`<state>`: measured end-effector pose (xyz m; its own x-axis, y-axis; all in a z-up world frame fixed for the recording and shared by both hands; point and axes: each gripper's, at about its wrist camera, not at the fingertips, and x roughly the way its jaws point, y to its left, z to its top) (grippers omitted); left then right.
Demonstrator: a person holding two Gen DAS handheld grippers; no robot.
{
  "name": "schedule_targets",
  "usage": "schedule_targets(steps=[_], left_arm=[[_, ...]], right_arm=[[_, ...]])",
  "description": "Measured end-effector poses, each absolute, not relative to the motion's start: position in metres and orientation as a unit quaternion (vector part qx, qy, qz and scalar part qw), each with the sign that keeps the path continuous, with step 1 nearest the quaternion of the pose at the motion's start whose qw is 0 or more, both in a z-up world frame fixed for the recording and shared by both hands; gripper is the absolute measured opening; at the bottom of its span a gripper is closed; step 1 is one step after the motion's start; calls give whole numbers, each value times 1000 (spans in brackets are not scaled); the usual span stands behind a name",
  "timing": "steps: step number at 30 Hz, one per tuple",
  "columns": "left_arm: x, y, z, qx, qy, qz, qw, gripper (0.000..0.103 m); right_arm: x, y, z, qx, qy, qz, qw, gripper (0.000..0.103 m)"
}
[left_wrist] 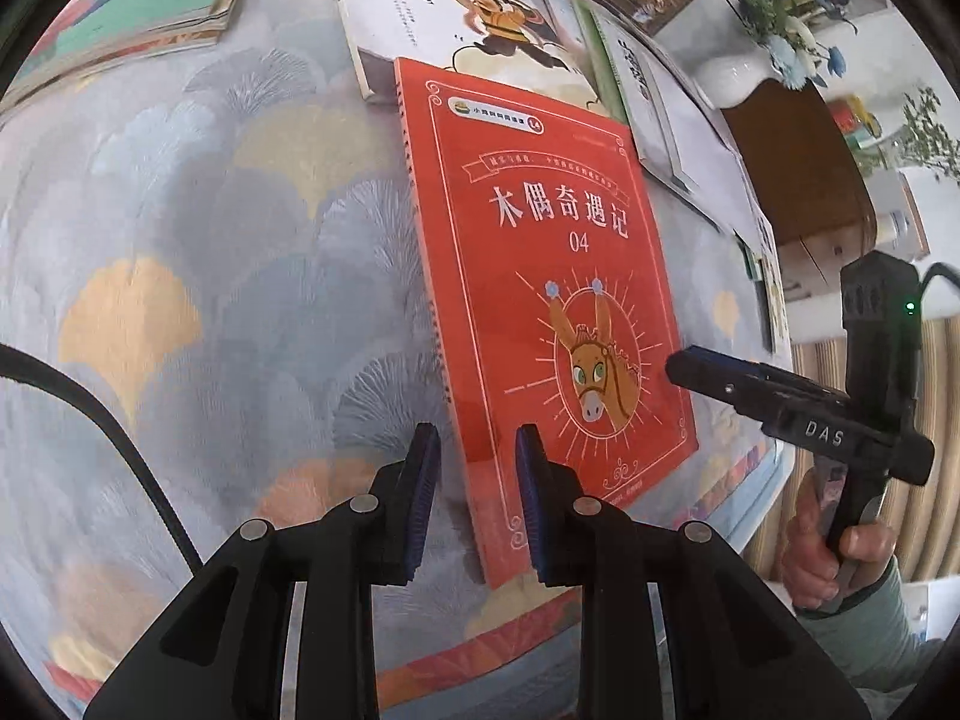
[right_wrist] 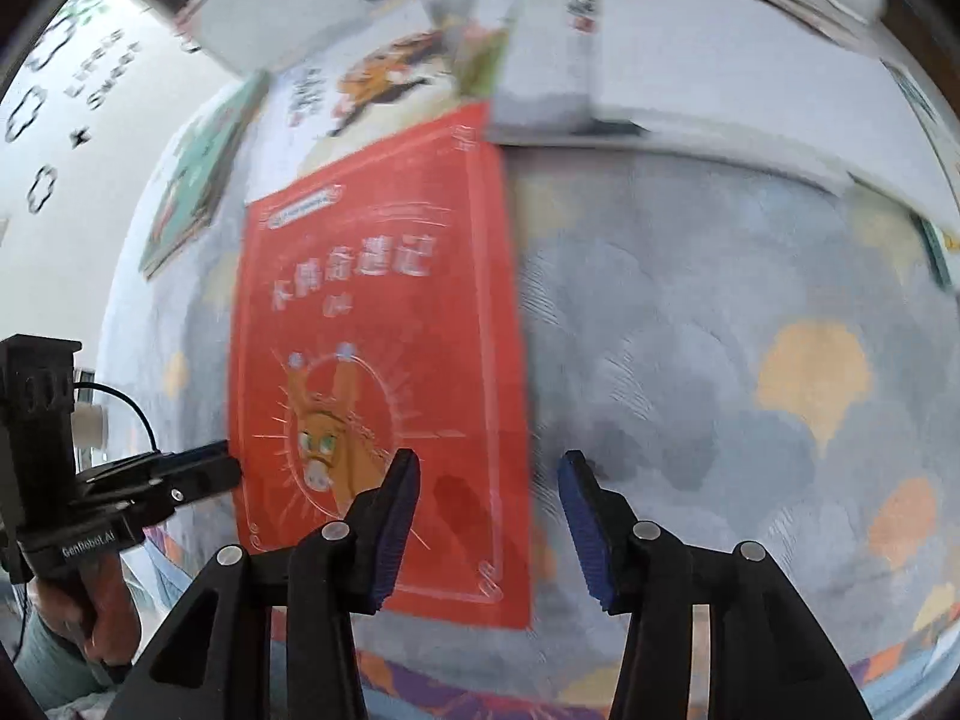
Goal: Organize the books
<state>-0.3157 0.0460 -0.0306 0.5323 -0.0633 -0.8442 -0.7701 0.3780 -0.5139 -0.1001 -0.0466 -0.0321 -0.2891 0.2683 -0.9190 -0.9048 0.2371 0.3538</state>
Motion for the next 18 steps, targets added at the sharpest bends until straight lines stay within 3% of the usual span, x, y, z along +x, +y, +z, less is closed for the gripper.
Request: schedule_targets(steps=[5,12,15,18], left_arm=[[-316,33,-29,-529,375,268,713,22],[-266,-18,-25,-553,346,196,732,22],[-248,-34,-29,-561,332,220,726,11],[-249,-44,-24,-557,322,244,726,10]], right_arm=[[-121,-61,-23,-340,520,579,527,48],[-52,-115,-21,-308,559,585,500,47],[-40,-125,-28,-319,565,571,503,48],[-27,-137,-32,-294,581,575,495,48]])
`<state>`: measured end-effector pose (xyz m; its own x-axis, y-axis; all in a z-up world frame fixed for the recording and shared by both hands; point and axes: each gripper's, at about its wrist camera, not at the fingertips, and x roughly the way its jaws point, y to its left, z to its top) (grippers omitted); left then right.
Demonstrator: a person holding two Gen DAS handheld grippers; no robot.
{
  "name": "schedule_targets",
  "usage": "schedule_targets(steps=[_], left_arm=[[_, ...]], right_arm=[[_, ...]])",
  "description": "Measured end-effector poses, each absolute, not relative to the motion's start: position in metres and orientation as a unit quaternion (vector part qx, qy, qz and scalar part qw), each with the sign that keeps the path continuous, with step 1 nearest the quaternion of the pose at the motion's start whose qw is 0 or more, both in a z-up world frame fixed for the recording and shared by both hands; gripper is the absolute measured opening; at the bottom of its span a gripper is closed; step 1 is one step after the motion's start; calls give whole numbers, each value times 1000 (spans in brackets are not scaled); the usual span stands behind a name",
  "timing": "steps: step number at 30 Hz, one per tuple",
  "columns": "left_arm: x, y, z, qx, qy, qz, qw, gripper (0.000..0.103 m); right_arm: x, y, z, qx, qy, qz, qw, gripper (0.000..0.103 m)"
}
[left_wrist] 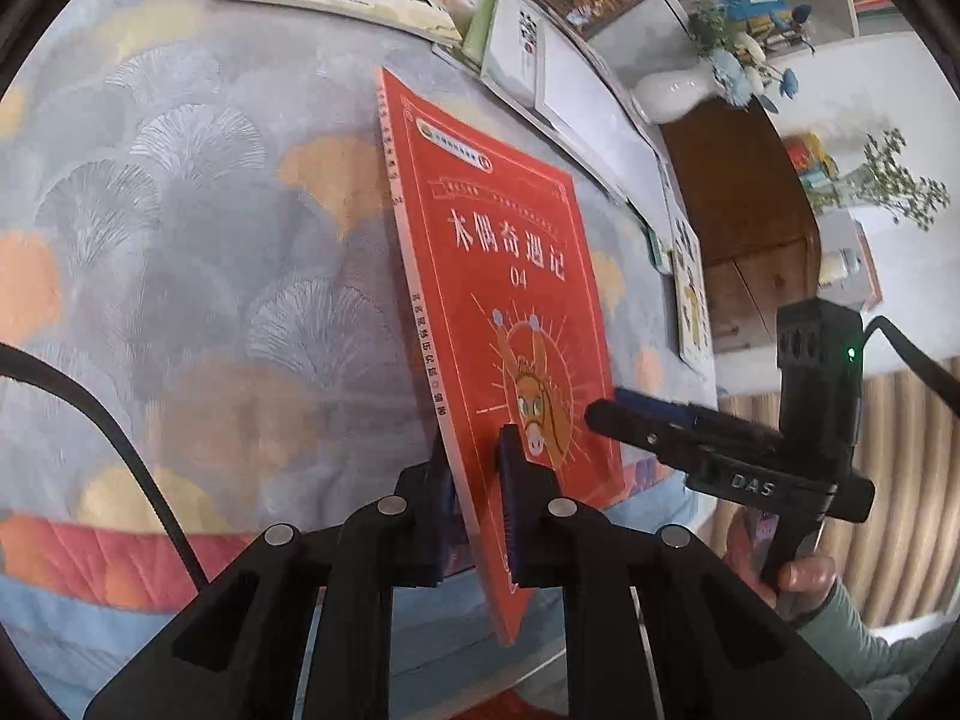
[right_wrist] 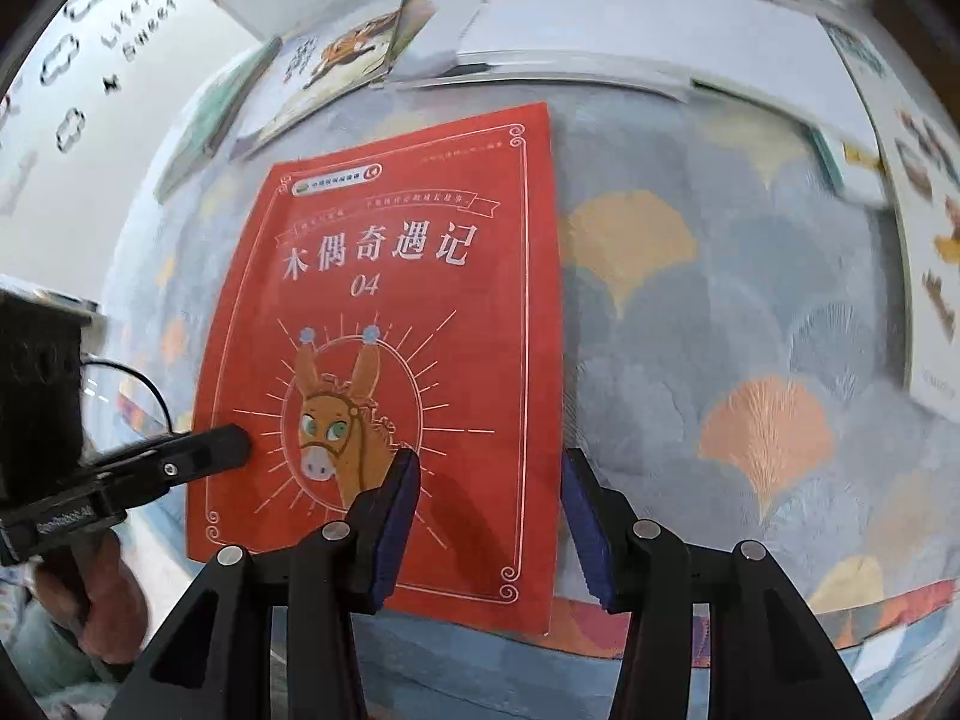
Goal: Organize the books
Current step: 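Lift the red book upright with the left tool and carry it across the table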
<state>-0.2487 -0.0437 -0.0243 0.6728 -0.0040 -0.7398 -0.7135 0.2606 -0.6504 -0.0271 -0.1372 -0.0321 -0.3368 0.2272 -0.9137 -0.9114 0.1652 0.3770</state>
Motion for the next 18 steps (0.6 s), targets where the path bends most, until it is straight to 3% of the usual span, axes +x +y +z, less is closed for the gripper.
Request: schedule_targets(steps=[8,12,18], left_arm=[[-258,-67,-40,-633,251,297,669,10],[-251,-69,-45,-650,234,328,645,12],[-245,-73,-45,-664,223,330,633,12]], right_arm=[[-22,-149,-34,-262,570,610,484,48],[-23,-151,-33,-257,560,623,481,58],[-11,-152,-37,-241,575,633,459,58]])
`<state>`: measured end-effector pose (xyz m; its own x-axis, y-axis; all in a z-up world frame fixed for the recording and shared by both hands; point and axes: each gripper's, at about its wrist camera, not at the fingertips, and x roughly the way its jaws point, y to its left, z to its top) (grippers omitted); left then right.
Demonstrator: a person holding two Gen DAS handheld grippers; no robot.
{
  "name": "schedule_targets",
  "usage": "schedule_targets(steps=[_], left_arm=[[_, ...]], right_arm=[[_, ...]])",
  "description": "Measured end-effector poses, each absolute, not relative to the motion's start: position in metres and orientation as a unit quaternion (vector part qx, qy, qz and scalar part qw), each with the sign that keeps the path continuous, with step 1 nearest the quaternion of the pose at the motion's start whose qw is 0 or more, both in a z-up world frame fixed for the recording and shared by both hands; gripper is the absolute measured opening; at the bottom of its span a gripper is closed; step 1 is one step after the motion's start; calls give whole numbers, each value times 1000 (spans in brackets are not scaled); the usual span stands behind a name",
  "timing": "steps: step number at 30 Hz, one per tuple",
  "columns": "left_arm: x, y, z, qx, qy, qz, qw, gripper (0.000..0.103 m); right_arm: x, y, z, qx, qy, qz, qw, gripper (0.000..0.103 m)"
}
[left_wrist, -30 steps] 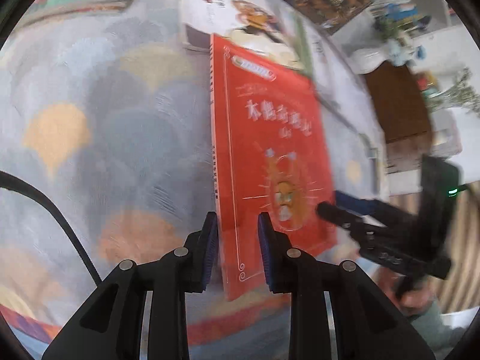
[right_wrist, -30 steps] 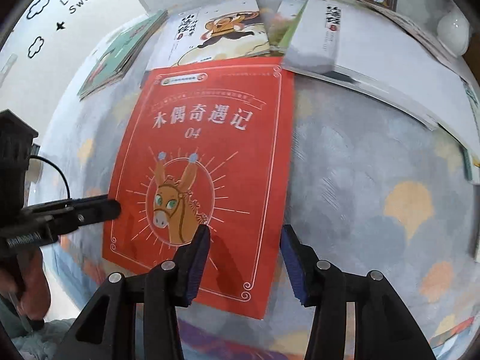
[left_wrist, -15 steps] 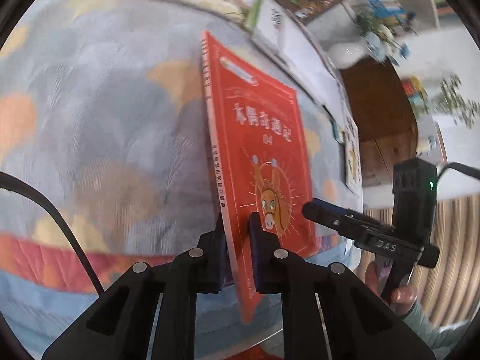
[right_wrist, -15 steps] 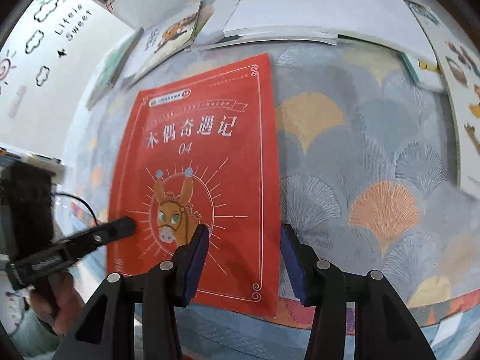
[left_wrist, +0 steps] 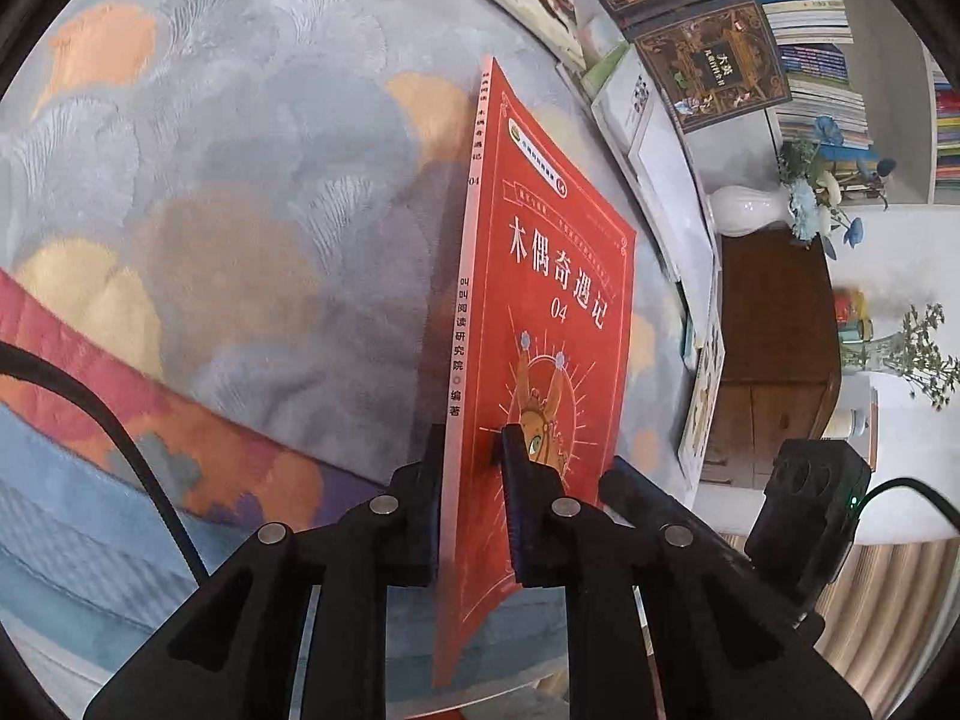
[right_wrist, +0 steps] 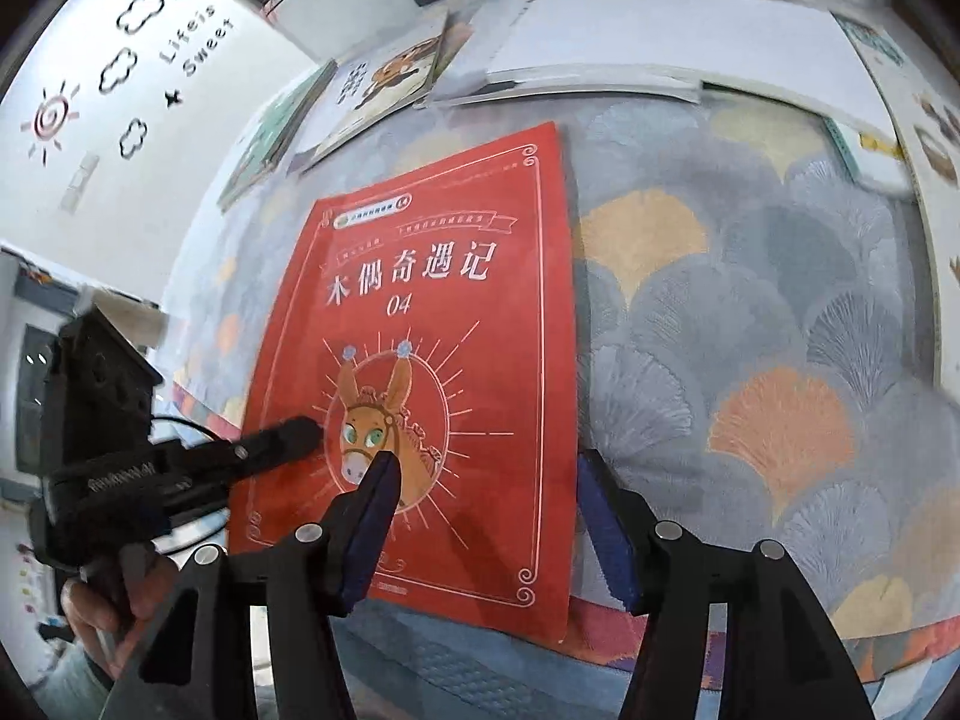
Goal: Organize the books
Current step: 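Lift the red book upright with the left tool and carry it across the table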
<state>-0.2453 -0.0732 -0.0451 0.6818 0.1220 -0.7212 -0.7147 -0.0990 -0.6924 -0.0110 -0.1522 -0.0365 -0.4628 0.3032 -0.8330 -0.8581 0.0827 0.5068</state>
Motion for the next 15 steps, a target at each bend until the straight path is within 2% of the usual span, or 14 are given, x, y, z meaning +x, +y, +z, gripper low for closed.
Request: schedule_targets(steps=[9,11,15], left_arm=[[-223,-92,-41,-664,240,333,625,12],[-227,-93,-42,-687,216,317,617,12],[-237,-88,-39,-753,134,252,592,11]], right_arm=[[-2,-155,-39,-214,595,640,438,62],[1,-154,-40,-212,604,638,428,64],[28,-156,-53,-144,682,613,371,66]])
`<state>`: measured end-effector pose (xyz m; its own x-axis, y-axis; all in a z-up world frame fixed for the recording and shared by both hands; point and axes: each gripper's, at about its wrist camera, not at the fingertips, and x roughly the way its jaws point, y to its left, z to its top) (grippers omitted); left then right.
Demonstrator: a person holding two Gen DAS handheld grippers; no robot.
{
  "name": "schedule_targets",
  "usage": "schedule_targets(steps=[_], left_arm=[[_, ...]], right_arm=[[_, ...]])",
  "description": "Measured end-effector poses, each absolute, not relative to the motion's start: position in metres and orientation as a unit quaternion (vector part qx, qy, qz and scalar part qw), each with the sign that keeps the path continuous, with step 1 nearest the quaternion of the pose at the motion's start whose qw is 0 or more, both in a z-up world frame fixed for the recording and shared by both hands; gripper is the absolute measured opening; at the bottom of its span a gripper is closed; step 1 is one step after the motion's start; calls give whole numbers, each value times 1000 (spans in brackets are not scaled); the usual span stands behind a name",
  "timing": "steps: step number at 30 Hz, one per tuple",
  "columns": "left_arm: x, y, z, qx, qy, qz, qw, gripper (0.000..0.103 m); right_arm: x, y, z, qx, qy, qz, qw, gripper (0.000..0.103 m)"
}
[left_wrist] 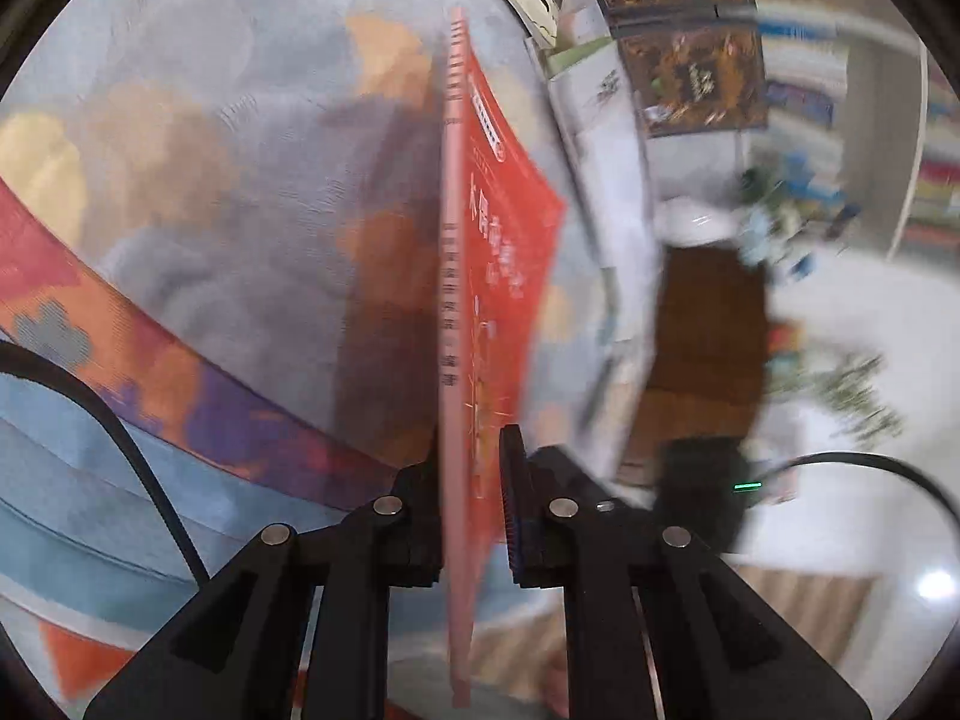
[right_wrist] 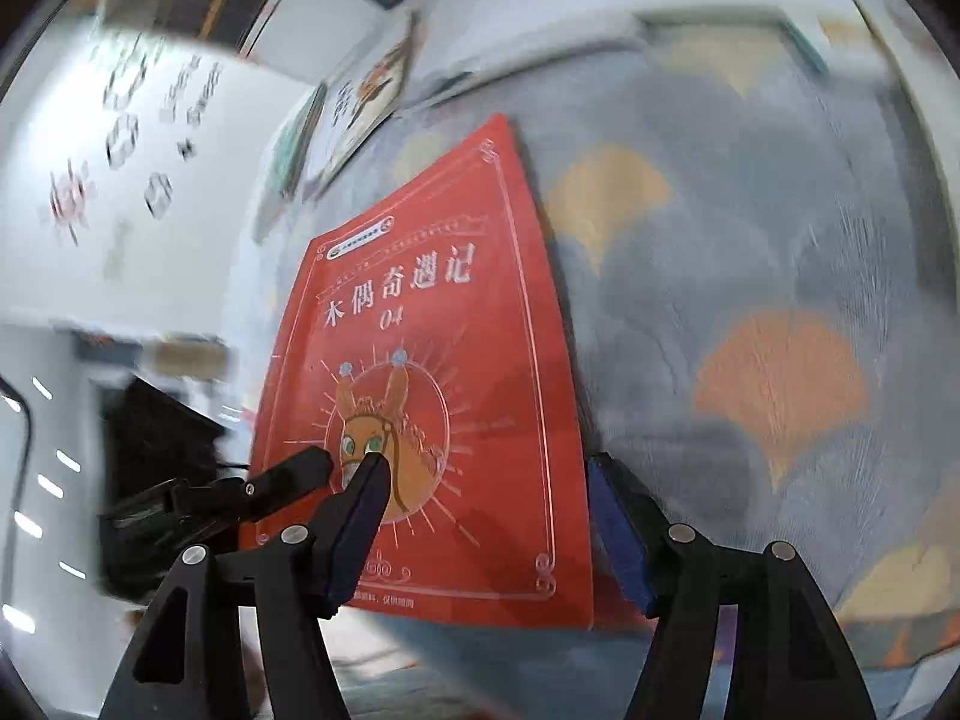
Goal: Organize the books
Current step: 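Lift the red book upright with the left tool and carry it across the table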
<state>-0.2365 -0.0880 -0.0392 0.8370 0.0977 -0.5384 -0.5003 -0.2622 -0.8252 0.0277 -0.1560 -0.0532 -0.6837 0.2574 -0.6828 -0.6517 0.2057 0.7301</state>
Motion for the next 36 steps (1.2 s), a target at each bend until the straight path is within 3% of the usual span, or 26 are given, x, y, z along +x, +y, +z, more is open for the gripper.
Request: schedule_targets(steps=[3,10,13,14,15,26,36], left_arm=[[-241,-83,-47,-807,78,207,547,11],[-238,-77,-42,-832,53,165,527,11],[-234,-77,-45,-840,54,157,517,11],[-239,-76,-45,-837,62,163,518,11],[-242,-76,-44,-832,73,173,522,11],[-234,-76,12,-645,258,320,644,12],[-310,-74,56,-604,223,322,694,13]], right_arm=[[48,-166,-58,-77,719,611,322,66],[60,-172,-82,20,767,591,250,65],[54,-165,-87,52,773,588,233,45],[52,-161,-86,56,772,588,235,31],[49,-158,-83,51,767,593,240,25],[-31,-146,16,-226,554,699,391,23],[-94,-126,73,-265,469,751,381,24]])
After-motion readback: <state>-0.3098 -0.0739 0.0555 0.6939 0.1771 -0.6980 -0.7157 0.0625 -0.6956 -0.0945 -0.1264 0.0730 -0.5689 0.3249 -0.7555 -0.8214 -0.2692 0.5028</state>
